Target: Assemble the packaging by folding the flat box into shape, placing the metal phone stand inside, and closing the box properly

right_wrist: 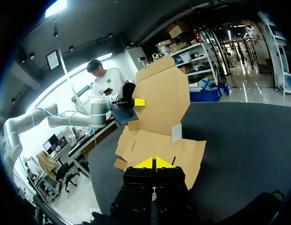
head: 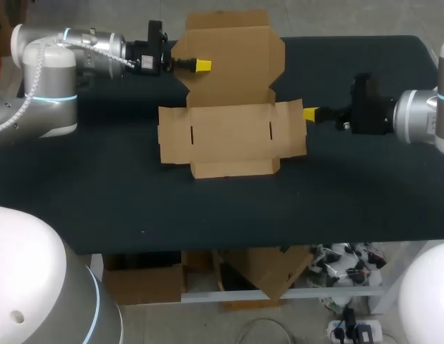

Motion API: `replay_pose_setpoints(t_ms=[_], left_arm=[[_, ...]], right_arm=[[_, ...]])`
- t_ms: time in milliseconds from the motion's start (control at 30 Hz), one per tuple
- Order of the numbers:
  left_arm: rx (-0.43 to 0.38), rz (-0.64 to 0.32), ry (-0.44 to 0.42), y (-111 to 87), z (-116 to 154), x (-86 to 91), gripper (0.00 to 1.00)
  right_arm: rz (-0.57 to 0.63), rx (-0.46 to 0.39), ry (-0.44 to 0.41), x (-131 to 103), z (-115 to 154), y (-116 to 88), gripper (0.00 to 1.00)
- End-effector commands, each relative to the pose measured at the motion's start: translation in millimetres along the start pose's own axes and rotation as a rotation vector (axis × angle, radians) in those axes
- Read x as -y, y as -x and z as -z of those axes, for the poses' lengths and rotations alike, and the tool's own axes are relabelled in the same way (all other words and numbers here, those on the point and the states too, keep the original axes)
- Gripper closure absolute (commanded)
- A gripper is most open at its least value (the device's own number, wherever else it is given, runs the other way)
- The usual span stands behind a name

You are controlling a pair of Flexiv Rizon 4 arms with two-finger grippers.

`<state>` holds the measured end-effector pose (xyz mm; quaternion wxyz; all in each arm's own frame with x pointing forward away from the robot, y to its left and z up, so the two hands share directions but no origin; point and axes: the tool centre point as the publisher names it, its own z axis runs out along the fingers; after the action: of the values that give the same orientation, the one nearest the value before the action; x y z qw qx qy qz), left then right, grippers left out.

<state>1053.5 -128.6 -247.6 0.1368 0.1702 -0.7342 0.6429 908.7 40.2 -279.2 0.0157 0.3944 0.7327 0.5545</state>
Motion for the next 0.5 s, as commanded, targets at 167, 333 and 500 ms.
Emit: replay_pose_setpoints(t_ms=[167, 333, 500], left_arm=[[-0.006, 0.000, 0.002, 1.6, 1, 0.4, 1.00], [-0.006, 0.000, 0.002, 1.6, 1, 0.4, 1.00], [-0.006, 0.000, 0.002, 1.6, 1, 0.4, 1.00]], right_arm=[[0.027, 0.012, 0.038, 8, 15, -14, 1.00], [0.050, 0.021, 0.067, 17, 25, -25, 1.00], [0.068, 0.051, 0.054, 26, 24, -33, 1.00]])
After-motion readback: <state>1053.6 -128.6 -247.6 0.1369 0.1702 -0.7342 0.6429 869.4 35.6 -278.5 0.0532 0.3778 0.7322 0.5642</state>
